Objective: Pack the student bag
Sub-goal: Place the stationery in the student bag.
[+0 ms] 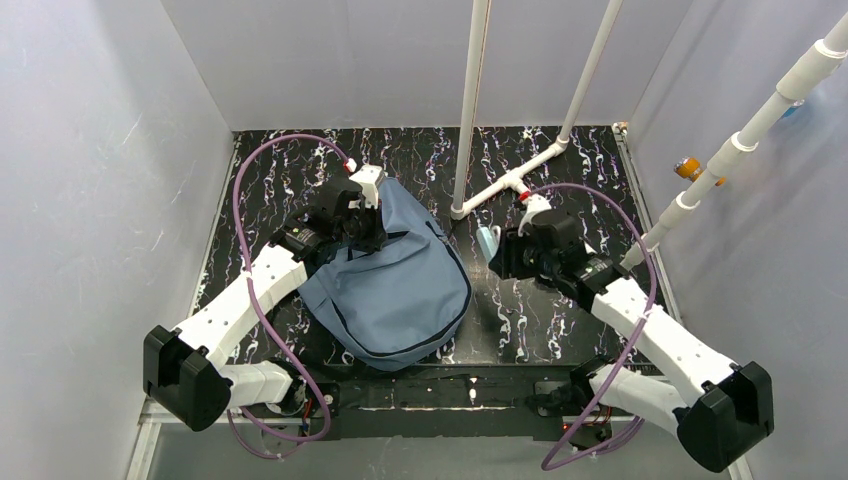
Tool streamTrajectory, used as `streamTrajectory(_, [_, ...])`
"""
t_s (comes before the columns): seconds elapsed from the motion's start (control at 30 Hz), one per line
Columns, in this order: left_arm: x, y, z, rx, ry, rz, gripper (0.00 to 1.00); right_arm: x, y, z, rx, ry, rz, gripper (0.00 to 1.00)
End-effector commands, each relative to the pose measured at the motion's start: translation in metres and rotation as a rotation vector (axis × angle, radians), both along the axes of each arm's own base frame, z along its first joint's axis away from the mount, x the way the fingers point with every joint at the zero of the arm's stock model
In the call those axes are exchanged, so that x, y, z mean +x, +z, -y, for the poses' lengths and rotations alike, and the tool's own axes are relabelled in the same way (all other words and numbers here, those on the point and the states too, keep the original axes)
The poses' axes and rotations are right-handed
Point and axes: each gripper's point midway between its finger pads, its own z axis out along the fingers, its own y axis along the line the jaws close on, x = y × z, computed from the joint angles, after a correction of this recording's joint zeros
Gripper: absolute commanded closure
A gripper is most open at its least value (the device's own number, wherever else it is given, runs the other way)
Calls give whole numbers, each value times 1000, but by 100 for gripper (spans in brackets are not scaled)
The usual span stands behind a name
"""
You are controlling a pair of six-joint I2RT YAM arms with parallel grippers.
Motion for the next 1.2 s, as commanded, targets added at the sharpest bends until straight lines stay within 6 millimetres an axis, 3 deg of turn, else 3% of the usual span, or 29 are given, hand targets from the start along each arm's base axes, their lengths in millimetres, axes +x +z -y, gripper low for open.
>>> streamTrajectory(0.0, [-7, 13, 9, -29, -38, 1, 100, -17, 63, -48, 164, 309, 59, 91])
streamTrajectory(0.1, [-5, 17, 9, -32, -33, 13, 100, -34, 71, -75, 245, 450, 0, 91])
streamTrajectory(0.23, [-5, 23, 9, -42, -32, 26, 100, -59, 65, -115, 231, 598, -35, 92])
streamTrajectory(0.4, [-8, 24, 10, -52, -41, 22, 100, -61, 72, -153, 233, 654, 26, 92])
streamTrajectory(0.67, [-10, 28, 13, -71, -49, 15, 100, -41, 62, -194, 136, 702, 71, 94])
streamTrajectory(0.83, [-12, 30, 13, -77, -52, 14, 100, -26, 63, -197, 104, 632, 116, 94])
streamTrajectory(1.0, [-12, 27, 15, -88, -51, -2, 100, 0, 51, -198, 41, 524, 125, 94])
streamTrajectory(1.1, [-13, 28, 18, -102, -52, -11, 100, 16, 48, -209, 46, 472, 144, 94])
streamTrajectory(1.17, [-14, 29, 19, -110, -52, -13, 100, 29, 56, -218, 83, 417, 181, 90])
